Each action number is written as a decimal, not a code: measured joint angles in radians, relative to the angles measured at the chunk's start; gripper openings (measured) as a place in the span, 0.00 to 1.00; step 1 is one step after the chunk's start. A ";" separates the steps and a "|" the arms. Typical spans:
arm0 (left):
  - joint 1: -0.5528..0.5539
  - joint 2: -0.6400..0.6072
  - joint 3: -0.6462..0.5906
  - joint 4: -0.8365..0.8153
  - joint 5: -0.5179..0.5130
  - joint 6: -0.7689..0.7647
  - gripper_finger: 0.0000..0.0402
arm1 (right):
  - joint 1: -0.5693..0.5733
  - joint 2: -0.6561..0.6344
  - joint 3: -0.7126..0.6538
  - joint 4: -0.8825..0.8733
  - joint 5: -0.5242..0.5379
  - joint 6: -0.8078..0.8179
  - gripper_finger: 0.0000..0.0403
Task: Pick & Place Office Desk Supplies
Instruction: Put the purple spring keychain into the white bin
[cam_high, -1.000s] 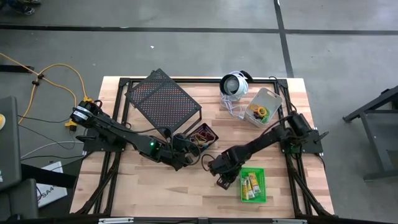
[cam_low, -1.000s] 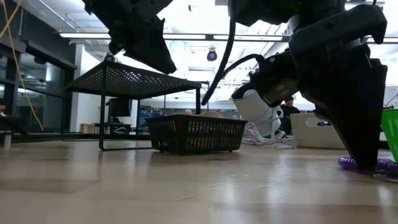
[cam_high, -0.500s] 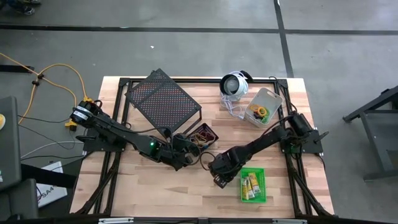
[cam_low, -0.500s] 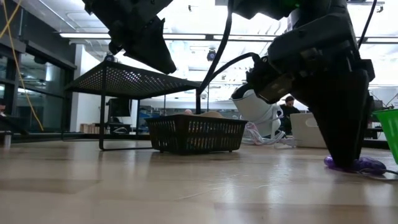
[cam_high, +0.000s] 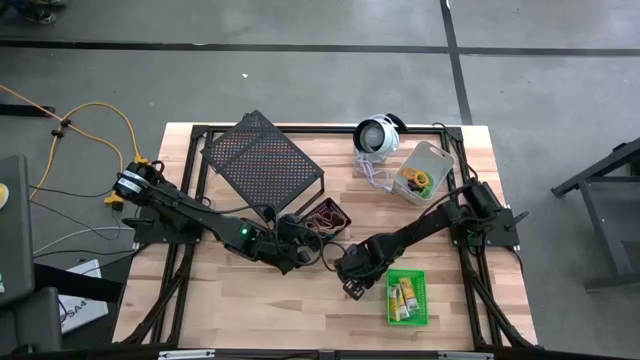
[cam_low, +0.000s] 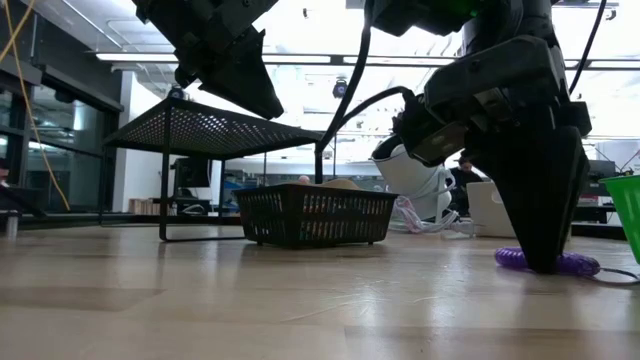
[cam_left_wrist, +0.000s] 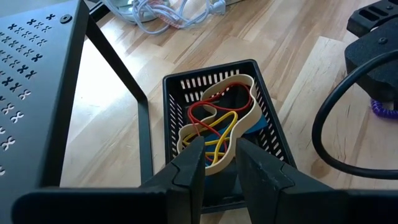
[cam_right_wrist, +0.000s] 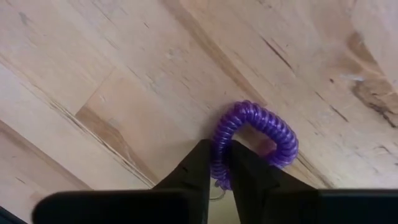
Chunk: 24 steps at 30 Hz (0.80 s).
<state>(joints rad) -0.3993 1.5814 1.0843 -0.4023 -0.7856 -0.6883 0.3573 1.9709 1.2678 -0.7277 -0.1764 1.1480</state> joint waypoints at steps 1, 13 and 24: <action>0.000 0.000 0.000 0.000 0.000 0.000 0.21 | 0.000 0.000 0.000 0.000 0.002 0.000 0.08; 0.000 0.000 0.000 0.000 0.000 0.000 0.21 | 0.000 0.000 0.000 0.001 0.035 -0.028 0.07; 0.000 0.000 0.000 0.000 0.000 0.000 0.21 | -0.002 -0.032 -0.001 0.009 0.142 -0.113 0.07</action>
<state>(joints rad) -0.3994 1.5814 1.0840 -0.4023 -0.7860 -0.6883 0.3554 1.9394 1.2667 -0.7186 -0.0347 1.0353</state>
